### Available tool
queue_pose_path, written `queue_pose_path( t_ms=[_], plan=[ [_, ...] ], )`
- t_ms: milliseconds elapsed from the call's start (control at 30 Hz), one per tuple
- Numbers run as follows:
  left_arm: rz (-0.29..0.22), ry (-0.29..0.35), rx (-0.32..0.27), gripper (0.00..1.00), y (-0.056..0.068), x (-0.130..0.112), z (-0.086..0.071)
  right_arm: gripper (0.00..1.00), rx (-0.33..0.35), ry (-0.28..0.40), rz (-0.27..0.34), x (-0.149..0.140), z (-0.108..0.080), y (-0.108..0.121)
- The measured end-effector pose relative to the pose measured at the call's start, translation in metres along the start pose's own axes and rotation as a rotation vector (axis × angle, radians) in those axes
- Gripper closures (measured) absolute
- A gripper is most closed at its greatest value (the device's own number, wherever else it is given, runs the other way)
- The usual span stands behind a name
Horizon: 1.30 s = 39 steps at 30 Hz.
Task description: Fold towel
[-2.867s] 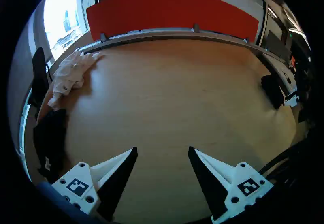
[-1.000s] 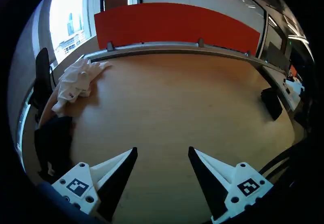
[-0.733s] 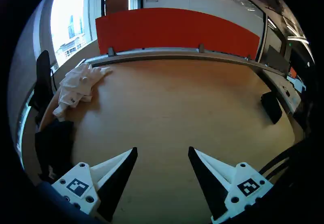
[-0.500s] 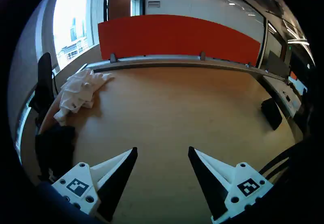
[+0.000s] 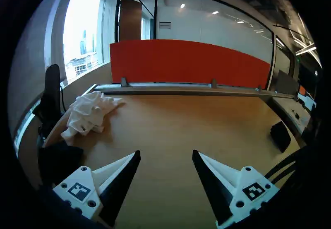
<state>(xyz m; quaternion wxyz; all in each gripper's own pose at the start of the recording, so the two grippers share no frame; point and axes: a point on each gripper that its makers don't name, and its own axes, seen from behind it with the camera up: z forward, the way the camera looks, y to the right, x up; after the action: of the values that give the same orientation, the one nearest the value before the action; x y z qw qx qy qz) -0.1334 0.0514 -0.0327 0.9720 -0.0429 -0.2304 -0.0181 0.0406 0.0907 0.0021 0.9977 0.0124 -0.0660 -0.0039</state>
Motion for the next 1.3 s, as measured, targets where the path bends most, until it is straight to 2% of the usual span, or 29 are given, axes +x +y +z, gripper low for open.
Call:
queue_pose_path(
  t_ms=[300,500,600,867,1300],
  plan=[
    [-0.019,0.145,0.018,0.07,-0.012,0.041,0.005,0.0,0.014,0.007,-0.017,0.008,0.002,-0.018],
    [-0.04,0.206,0.048,0.07,-0.026,0.06,0.009,0.0,0.017,0.017,-0.021,0.014,0.004,-0.032],
    [-0.035,0.218,0.057,0.07,-0.031,0.066,0.013,0.0,0.012,0.017,-0.021,0.017,0.006,-0.038],
    [0.023,0.297,0.057,0.07,-0.034,0.096,0.015,0.0,0.004,0.039,-0.013,0.033,0.009,-0.064],
    [0.041,0.354,0.052,0.07,-0.036,0.119,0.018,0.0,0.006,0.056,0.017,0.043,0.016,-0.108]
  ],
)
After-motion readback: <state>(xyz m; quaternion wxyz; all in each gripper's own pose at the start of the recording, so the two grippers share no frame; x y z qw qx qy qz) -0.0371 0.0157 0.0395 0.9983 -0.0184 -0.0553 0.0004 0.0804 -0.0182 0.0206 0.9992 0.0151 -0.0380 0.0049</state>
